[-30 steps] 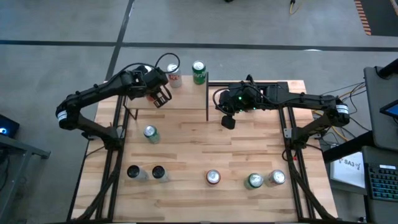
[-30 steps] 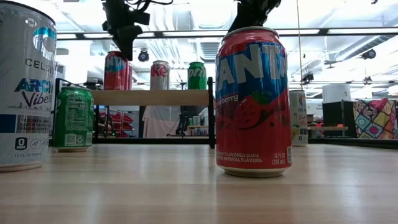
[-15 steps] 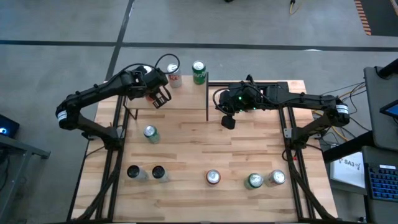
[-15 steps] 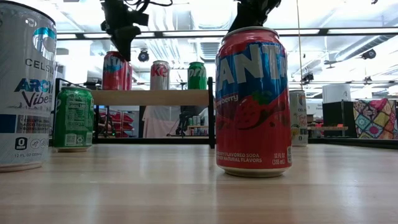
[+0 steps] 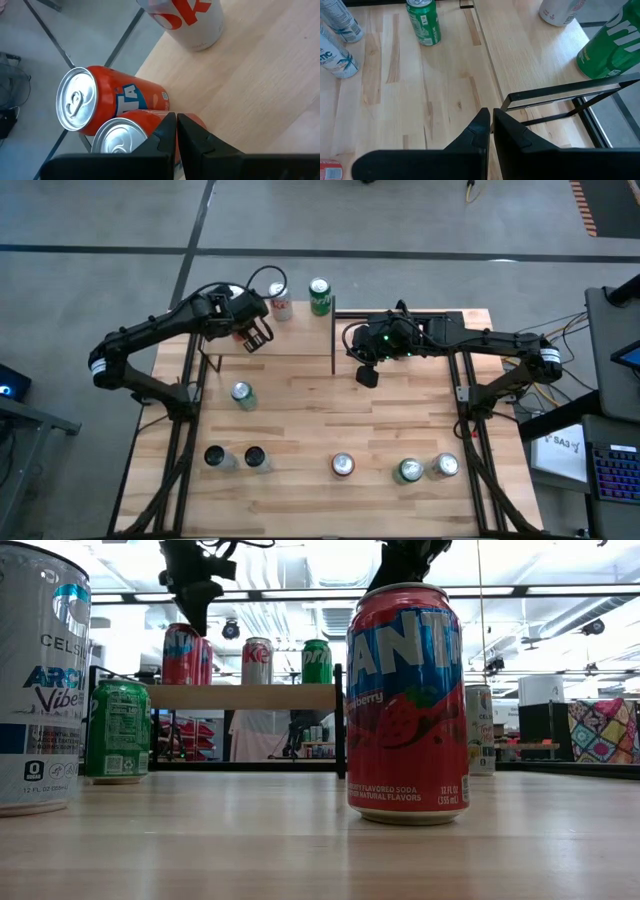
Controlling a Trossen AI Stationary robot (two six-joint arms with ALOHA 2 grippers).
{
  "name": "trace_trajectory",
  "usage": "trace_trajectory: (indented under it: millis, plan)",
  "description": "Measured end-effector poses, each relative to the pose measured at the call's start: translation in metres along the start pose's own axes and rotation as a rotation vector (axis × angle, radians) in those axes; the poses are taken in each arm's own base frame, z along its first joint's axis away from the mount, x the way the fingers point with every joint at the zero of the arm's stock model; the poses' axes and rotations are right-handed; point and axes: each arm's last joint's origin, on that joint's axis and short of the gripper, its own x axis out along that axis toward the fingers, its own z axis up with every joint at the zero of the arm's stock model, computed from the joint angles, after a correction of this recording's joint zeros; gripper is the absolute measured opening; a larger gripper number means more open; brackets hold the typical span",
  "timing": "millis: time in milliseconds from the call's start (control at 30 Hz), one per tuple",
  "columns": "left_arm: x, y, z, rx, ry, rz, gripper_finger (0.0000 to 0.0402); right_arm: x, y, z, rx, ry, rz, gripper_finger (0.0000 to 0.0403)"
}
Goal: Place canned beverage on shelf
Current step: Put the top red soda can aligned with the other red soda can on the shelf
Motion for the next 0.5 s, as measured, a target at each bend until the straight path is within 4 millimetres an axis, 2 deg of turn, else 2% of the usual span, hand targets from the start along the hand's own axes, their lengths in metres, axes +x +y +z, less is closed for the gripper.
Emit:
trace_trajectory:
  millis: [167, 267, 400, 500]
  plan:
    - [-0.014, 0.006, -0.006, -0.017, -0.048, -0.023, 0.0, 0.0, 0.0, 0.0, 0.0, 0.0, 0.0, 0.0012]
    - [-0.028, 0.011, -0.014, 0.008, -0.095, -0.113, 0.0, 0.0, 0.0, 0.0, 0.0, 0.0, 0.0, 0.0012]
    - [-0.046, 0.017, -0.033, 0.101, -0.097, -0.322, 0.0, 0.0, 0.0, 0.0, 0.0, 0.0, 0.0, 0.0012]
    - [-0.054, 0.022, -0.051, 0.137, -0.029, -0.366, 0.0, 0.0, 0.0, 0.0, -0.001, 0.0, 0.0, 0.0012]
